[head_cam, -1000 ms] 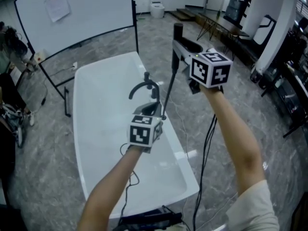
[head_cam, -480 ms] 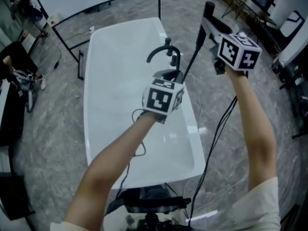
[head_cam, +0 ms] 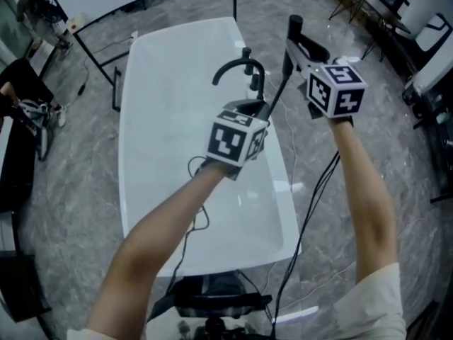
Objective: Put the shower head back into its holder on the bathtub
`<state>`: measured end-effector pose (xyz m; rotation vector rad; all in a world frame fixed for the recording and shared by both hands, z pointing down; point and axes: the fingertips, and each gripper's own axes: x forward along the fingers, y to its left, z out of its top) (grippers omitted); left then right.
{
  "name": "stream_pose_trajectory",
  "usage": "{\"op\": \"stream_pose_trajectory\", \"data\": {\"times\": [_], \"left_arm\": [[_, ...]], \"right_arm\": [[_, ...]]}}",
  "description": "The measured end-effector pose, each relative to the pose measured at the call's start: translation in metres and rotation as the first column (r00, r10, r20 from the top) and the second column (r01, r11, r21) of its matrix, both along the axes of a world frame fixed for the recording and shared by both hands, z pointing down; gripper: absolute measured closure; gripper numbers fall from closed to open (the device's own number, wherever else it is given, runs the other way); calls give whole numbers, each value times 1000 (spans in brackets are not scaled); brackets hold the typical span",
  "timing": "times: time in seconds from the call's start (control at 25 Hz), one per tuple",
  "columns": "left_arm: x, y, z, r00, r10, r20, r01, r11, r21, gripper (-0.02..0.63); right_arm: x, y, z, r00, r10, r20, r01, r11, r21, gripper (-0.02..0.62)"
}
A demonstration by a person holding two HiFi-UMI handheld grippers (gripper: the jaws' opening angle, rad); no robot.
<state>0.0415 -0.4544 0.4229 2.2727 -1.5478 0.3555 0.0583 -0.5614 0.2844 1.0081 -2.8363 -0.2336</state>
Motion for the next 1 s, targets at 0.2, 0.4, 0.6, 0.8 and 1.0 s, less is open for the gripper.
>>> {"op": "stream_pose_trajectory", "data": {"times": [0.2, 0.4, 0.6, 0.8, 1.0], "left_arm": [[-7, -6, 19, 999, -9, 39, 9, 1000, -21, 591], [-12, -6, 38, 996, -11, 84, 15, 999, -47, 591], [-14, -8, 57, 995, -13, 100, 21, 997, -74, 591], [-10, -10, 75, 994, -3, 110, 13, 995, -96, 591], [-11, -12, 91, 995, -6, 103, 18, 993, -115, 591]], "right_arm": [[3, -8, 30, 1000, 4, -9, -4, 1000, -31, 465], [4, -15, 54, 1000, 24, 8, -24, 998, -57, 465], [7, -20, 80, 999, 40, 25, -37, 994, -101, 465], [11, -23, 106, 999, 49, 14, -47, 990, -133, 465], [9, -23, 122, 999, 42, 16, -39, 987, -153, 466]]}}
